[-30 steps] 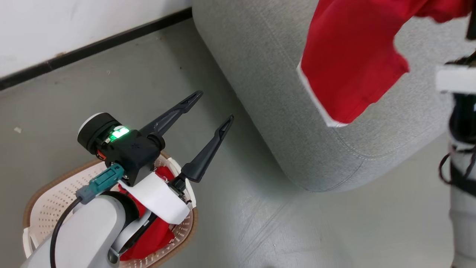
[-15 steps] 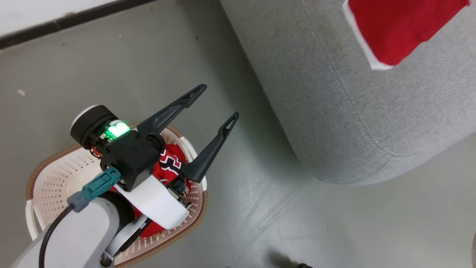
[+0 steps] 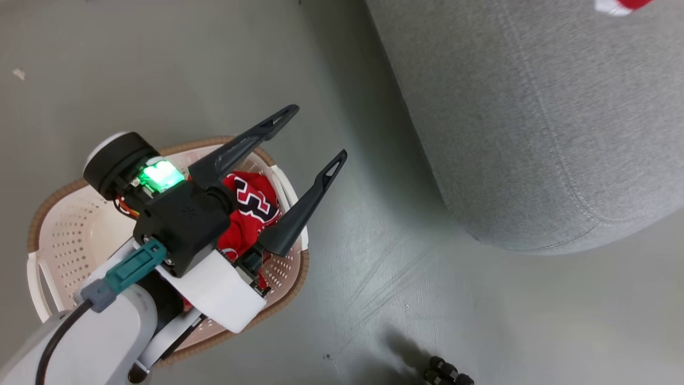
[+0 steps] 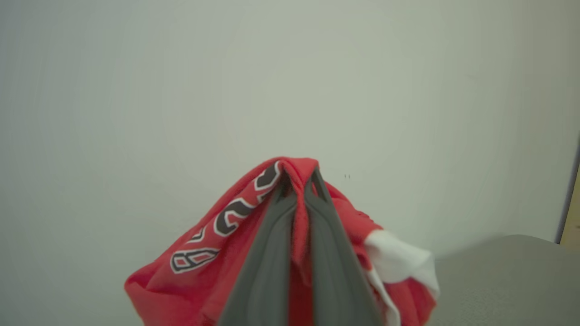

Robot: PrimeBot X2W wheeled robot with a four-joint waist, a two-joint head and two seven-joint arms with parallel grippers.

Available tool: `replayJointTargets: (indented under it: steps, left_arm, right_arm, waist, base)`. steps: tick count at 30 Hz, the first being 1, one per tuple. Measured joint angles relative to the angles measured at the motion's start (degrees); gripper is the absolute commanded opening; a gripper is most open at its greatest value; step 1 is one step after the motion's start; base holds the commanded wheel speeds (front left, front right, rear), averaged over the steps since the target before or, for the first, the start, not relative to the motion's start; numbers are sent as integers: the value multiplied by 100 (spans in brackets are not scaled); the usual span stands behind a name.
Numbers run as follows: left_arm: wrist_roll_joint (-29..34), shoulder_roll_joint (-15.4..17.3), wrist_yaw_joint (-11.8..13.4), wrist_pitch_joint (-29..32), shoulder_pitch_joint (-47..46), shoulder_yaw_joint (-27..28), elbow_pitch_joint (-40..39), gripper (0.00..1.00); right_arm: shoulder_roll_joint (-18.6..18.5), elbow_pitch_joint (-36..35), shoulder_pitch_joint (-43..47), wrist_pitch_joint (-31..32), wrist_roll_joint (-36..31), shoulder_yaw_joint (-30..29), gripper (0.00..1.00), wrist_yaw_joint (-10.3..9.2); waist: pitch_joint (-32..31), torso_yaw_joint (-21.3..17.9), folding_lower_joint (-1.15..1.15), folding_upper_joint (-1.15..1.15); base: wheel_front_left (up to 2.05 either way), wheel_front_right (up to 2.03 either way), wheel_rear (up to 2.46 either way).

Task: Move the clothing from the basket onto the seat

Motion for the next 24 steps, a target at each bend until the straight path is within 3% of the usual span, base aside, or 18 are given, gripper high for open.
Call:
replayJointTargets:
  steps: [7,15,24]
  left_arm:
    - [2,109,-1,187,-139,42,-167,100]
    - [9,185,-10,352,-291,66,-303,100]
    - [51,303,-56,402,-469,158,-377,100]
  right_arm:
    - [-190,455,-159,56,-261,-390,0,1]
    - [24,1448,-66,202,-561,-1113,0,1]
    - [194,1986,-264,461,-857,-1416,0,1]
  waist:
    - [349,69,0,0]
    - [726,120,0,0]
    - [1043,182,0,0]
  base:
    - [0,0,0]
    - [0,0,0]
    - [0,0,0]
